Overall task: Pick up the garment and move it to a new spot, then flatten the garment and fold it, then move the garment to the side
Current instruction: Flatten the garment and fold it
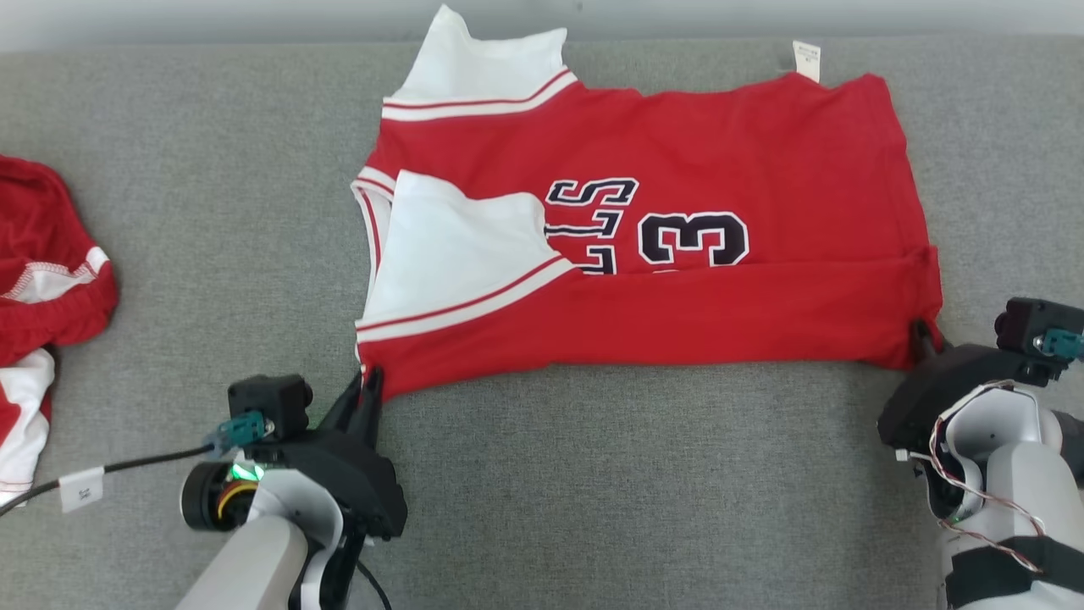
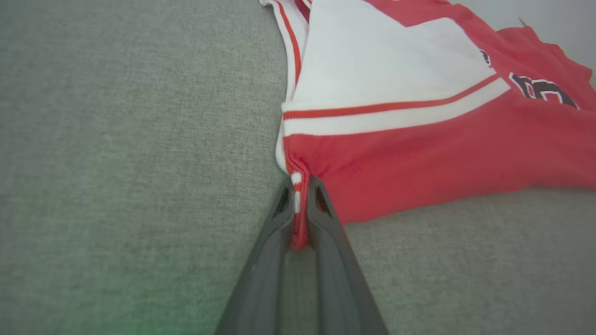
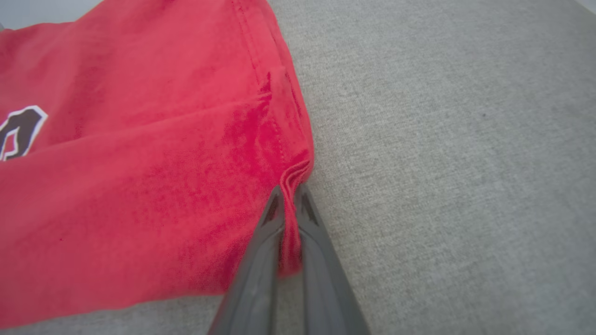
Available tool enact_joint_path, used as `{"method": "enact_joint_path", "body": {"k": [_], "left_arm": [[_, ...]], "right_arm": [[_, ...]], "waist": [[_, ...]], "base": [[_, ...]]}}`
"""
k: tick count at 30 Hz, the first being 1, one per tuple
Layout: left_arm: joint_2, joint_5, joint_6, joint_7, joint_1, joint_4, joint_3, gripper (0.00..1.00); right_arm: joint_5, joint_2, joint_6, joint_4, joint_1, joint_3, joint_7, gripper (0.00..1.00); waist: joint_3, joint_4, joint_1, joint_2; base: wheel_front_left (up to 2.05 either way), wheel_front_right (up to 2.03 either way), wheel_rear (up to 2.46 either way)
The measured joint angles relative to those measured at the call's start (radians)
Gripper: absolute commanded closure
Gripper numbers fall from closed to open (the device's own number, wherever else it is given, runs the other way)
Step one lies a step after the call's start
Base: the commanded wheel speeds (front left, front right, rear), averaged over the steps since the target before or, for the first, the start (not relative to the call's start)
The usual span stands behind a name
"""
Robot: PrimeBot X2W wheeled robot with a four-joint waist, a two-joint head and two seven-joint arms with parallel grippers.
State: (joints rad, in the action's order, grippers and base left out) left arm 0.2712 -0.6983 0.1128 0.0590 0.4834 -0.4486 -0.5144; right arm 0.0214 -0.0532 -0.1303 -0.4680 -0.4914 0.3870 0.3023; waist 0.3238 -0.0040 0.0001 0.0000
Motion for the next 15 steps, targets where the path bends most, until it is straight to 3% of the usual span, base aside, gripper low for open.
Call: {"method": "enact_joint_path", "body": {"k": [8,15], "left_arm": [[0.017,-0.049,-0.023,0.005,-0.093,0.049,0.007,1.00],[0.072,-0.062,0.006,0.018,-0.224,0.184,0.014,1.00]], "right_arm": [[0.050,0.004,0.000,0.103,0.107,0.010,0.016,1.00],[0.138,0.004,0.000,0.264,0.232,0.005,0.084,1.00]], "waist": [[-0.054,0.001,0.0001,0.0001],[-0.105,-0.009,0.0000,0.0000]], "base": [[0.00,0.00,0.00],[0.00,0.00,0.00]]}}
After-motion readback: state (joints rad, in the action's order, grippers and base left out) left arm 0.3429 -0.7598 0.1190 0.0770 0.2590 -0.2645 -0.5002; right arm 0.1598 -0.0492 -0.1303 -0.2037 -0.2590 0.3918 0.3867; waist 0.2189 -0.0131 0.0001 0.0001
